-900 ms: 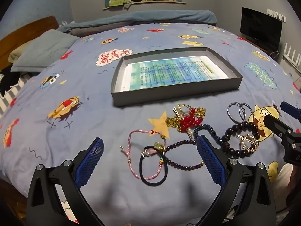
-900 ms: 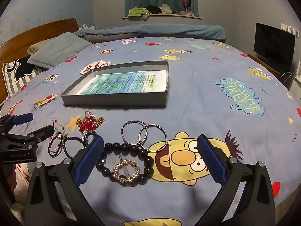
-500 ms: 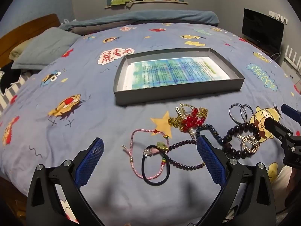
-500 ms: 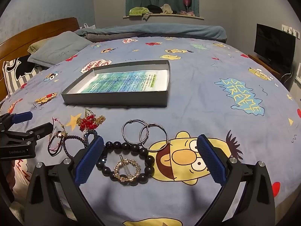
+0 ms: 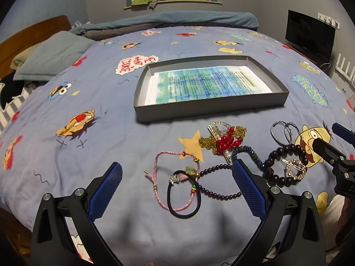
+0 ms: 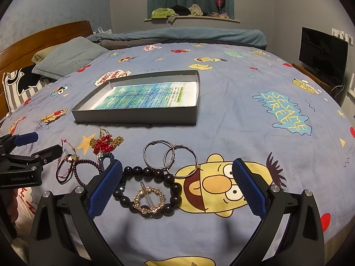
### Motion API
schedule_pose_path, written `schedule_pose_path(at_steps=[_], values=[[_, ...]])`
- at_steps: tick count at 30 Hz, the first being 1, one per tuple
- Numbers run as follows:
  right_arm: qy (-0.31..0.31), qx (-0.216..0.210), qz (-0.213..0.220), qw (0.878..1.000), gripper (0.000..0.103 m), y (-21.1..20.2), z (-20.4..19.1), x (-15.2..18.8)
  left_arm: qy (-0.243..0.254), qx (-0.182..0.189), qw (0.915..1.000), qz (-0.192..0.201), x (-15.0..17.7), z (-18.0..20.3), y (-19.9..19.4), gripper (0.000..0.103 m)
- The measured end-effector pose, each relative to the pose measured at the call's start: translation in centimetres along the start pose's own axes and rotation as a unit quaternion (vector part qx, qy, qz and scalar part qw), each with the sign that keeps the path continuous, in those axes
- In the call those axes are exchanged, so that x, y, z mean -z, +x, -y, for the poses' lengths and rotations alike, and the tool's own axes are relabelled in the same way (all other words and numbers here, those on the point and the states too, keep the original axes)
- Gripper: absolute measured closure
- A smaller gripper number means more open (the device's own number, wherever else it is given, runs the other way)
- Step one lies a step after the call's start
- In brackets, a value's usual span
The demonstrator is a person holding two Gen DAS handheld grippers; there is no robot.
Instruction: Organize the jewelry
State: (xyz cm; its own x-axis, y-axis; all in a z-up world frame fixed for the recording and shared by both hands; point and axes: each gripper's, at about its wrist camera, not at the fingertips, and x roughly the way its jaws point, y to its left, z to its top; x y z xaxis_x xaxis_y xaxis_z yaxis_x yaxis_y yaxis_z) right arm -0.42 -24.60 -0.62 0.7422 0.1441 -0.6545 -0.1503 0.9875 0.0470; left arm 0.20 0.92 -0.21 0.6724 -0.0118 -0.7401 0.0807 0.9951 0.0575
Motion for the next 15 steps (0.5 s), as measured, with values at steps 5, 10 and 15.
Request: schedule_pose_path(at_steps=[5,10,15], values=[[0.000,0.001,0.000,1.000,0.005,-0.05,0.03,-0.01,0.001,-0.001,1.0000,0.000,0.04,0.05,0.09,0.005],[0.000,0.000,-0.001,1.000,0.005,-0.06,0.02,-0.01,0.002,-0.003,1.0000,-0.002,0.04,0.13,0.18,0.005],[0.000,0.002,-0.001,1.000,0.005,-0.06,0.03,-0.01,0.003,-0.003,1.0000,-0.002,0.03,0.19,0.20,0.005]])
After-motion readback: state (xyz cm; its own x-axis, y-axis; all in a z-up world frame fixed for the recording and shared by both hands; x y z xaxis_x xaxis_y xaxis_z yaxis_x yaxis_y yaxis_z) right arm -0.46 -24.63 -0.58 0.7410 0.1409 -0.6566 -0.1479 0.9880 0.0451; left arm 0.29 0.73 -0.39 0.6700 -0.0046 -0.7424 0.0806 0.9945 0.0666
